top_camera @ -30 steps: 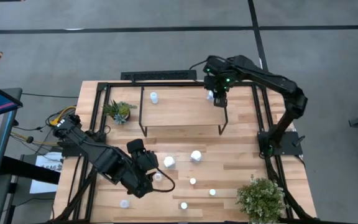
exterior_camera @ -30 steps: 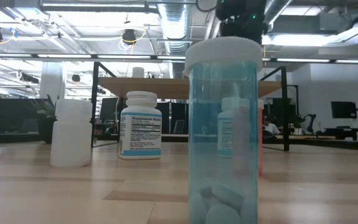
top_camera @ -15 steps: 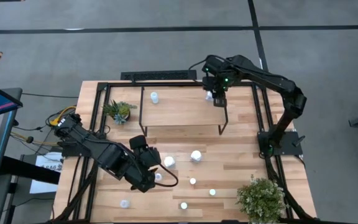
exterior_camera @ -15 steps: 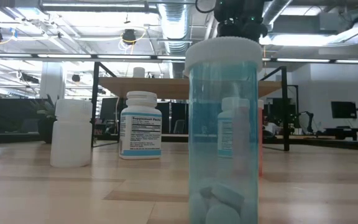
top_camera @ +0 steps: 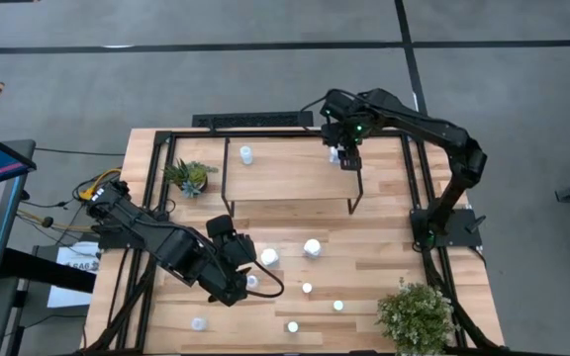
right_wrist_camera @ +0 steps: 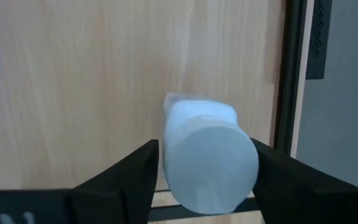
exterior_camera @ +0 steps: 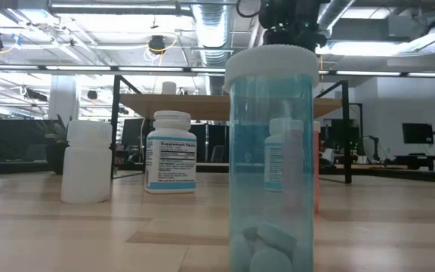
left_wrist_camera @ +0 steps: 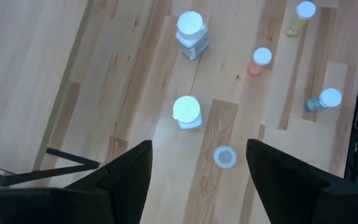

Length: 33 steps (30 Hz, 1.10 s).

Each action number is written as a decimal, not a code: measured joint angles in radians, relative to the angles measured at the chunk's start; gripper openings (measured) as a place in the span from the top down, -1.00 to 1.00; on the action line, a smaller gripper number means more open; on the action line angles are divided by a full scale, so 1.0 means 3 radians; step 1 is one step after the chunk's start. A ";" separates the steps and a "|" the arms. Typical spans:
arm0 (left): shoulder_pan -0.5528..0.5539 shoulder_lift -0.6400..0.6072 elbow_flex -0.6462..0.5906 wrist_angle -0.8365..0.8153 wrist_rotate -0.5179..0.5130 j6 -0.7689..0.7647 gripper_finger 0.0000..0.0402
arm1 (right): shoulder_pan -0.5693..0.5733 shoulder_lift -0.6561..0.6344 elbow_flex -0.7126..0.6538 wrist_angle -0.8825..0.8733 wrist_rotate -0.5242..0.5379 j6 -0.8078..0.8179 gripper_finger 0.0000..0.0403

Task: Pick and place medicine bottles onto shelf by color
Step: Put the right white and blue pill bottle on the shelf, then put the left transparent pill bottle on the shelf aligned with the other transparent pill bottle

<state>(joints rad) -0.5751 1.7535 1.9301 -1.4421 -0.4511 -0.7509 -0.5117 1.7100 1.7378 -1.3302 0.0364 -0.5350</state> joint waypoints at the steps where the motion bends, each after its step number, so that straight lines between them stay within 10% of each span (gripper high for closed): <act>1: 0.0000 0.0000 0.0000 0.0001 0.0000 0.0016 -0.23 | 0.0003 0.0000 0.0000 0.0006 -0.0001 0.0000 -0.26; 22: 0.0000 0.0000 0.0000 0.0002 0.0000 -0.0006 -0.23 | 0.0327 -0.0042 0.1270 -0.0819 -0.0242 0.0614 -0.27; 33: -0.0045 0.0000 0.0001 -0.0025 0.0299 -0.0136 -0.23 | 0.0904 -0.0916 0.0904 -0.0809 -0.0718 0.1757 -0.27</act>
<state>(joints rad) -0.5885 1.7535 1.9305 -1.4496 -0.3613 -0.7917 -0.2404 1.4350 2.0091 -1.5728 -0.1791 -0.0080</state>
